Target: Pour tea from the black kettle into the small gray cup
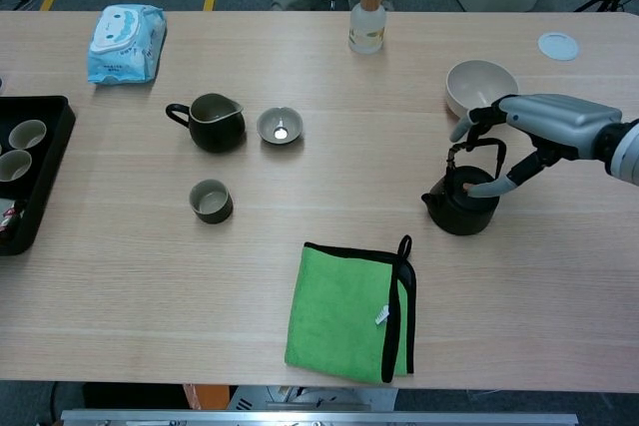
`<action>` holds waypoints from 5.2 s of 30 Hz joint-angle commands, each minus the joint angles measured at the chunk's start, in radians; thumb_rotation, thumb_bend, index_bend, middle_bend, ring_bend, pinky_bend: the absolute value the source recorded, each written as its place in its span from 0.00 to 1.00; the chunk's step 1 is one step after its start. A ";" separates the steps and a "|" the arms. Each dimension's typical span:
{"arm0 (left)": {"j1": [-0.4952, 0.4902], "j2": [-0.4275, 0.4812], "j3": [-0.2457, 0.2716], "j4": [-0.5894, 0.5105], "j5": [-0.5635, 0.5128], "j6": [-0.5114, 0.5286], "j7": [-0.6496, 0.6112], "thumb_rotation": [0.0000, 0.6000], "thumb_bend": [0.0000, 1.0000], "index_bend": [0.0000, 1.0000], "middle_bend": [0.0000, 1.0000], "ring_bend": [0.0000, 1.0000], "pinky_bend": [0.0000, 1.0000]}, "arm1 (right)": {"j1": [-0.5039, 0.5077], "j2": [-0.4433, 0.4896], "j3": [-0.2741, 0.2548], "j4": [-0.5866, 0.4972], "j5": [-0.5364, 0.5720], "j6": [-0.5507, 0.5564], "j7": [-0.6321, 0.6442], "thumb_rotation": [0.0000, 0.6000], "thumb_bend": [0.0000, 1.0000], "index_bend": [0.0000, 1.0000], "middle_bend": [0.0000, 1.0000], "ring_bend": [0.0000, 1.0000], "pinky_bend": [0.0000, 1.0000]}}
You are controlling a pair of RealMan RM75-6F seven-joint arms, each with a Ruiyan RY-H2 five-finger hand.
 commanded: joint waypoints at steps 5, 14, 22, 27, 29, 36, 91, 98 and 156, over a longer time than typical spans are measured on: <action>0.001 -0.004 0.005 0.005 0.006 -0.001 -0.006 1.00 0.32 0.11 0.13 0.12 0.06 | -0.018 0.038 -0.031 -0.028 -0.013 0.006 -0.008 0.62 0.00 0.25 0.36 0.22 0.00; 0.006 -0.003 0.008 0.011 0.010 0.008 -0.015 1.00 0.33 0.11 0.13 0.12 0.06 | -0.008 0.031 -0.046 -0.031 0.002 -0.016 -0.046 0.65 0.00 0.27 0.37 0.24 0.00; 0.011 -0.001 0.009 0.014 0.008 0.012 -0.019 1.00 0.33 0.11 0.13 0.12 0.06 | 0.009 0.005 -0.041 -0.026 0.020 -0.026 -0.073 0.73 0.00 0.29 0.37 0.24 0.00; 0.015 0.001 0.010 0.015 0.006 0.016 -0.023 1.00 0.32 0.11 0.13 0.12 0.06 | 0.005 0.010 -0.043 -0.046 0.007 -0.015 -0.069 0.76 0.00 0.31 0.39 0.26 0.00; 0.016 0.001 0.010 0.016 0.006 0.018 -0.024 1.00 0.32 0.11 0.13 0.12 0.06 | 0.000 0.017 -0.046 -0.056 -0.005 -0.006 -0.065 0.76 0.00 0.31 0.39 0.26 0.00; 0.016 0.001 0.011 0.016 0.013 0.020 -0.024 1.00 0.33 0.11 0.13 0.12 0.06 | -0.031 0.055 -0.073 -0.100 -0.075 0.034 -0.048 0.77 0.00 0.31 0.39 0.26 0.00; 0.046 0.001 0.029 0.037 0.040 0.047 -0.058 1.00 0.32 0.11 0.13 0.12 0.06 | -0.088 0.002 -0.167 -0.100 -0.118 0.043 -0.234 0.77 0.00 0.31 0.39 0.26 0.00; 0.047 0.000 0.029 0.038 0.039 0.045 -0.060 1.00 0.32 0.11 0.13 0.12 0.06 | -0.087 -0.004 -0.177 -0.098 -0.111 0.034 -0.260 0.77 0.00 0.31 0.39 0.26 0.00; 0.057 0.006 0.023 0.054 0.021 0.046 -0.077 1.00 0.33 0.11 0.13 0.12 0.03 | -0.069 -0.090 -0.098 -0.048 0.037 0.058 -0.285 1.00 0.00 0.91 0.94 0.93 0.00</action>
